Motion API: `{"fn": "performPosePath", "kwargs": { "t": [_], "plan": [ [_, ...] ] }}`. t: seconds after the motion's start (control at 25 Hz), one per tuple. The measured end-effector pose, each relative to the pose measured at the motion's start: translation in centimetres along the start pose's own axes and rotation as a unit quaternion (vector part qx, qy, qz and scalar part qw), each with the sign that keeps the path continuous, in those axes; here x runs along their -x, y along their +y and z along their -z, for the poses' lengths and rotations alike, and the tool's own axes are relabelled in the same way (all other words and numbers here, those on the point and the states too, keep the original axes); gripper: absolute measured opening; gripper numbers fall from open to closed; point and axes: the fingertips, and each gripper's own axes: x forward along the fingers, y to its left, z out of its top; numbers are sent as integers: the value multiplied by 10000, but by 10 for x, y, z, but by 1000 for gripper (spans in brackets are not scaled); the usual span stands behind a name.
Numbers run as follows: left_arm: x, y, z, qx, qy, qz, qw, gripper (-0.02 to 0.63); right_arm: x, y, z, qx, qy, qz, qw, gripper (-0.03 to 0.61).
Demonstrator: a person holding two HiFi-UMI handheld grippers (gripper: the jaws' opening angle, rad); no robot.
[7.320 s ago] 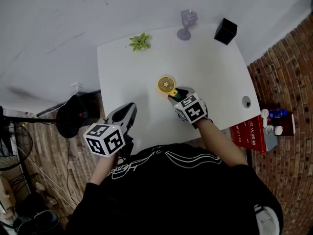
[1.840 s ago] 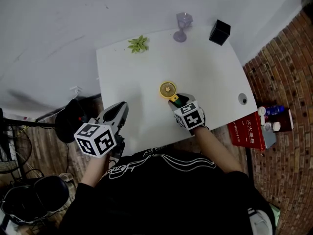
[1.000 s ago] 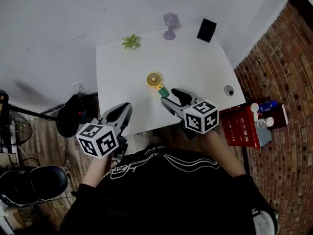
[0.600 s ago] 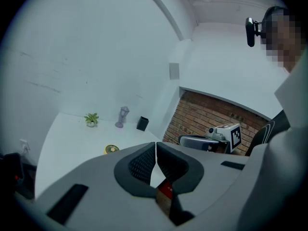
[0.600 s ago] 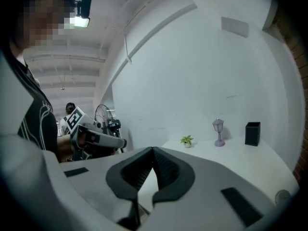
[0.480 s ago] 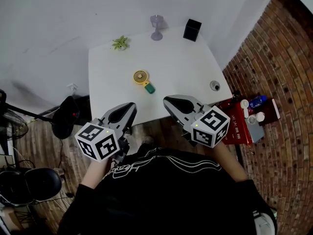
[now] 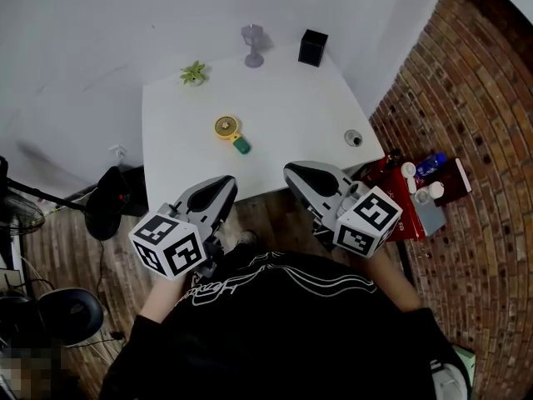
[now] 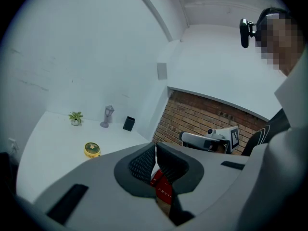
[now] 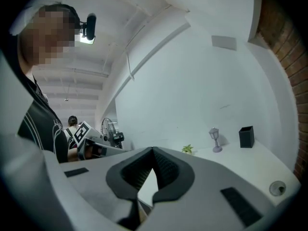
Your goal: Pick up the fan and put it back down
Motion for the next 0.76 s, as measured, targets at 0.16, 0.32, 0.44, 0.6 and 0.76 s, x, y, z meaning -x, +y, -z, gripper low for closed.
{"fn": "performPosePath", "kwargs": {
  "t": [0.16, 0.32, 0.44, 0.6, 0.76],
  "plan": [
    [-4, -10, 5, -22, 4, 83, 10000, 34, 12, 5, 1, 19, -67, -5, 10000, 0],
    [-7, -16, 4, -74, -2, 151, 9999, 34, 20, 7, -2, 73, -88, 15, 9999, 0],
    [-10, -25, 1, -142, -5, 213, 9997, 34, 27, 7, -3, 75, -108, 53, 9999, 0],
    [-15, -32, 2, -199, 18, 260, 9995, 34, 35, 4, -2, 39, -136, 111, 9998, 0],
    [-19, -34, 6, -209, 38, 249, 9995, 34, 40, 0, 1, 8, -154, 145, 9998, 0]
  ]
}}
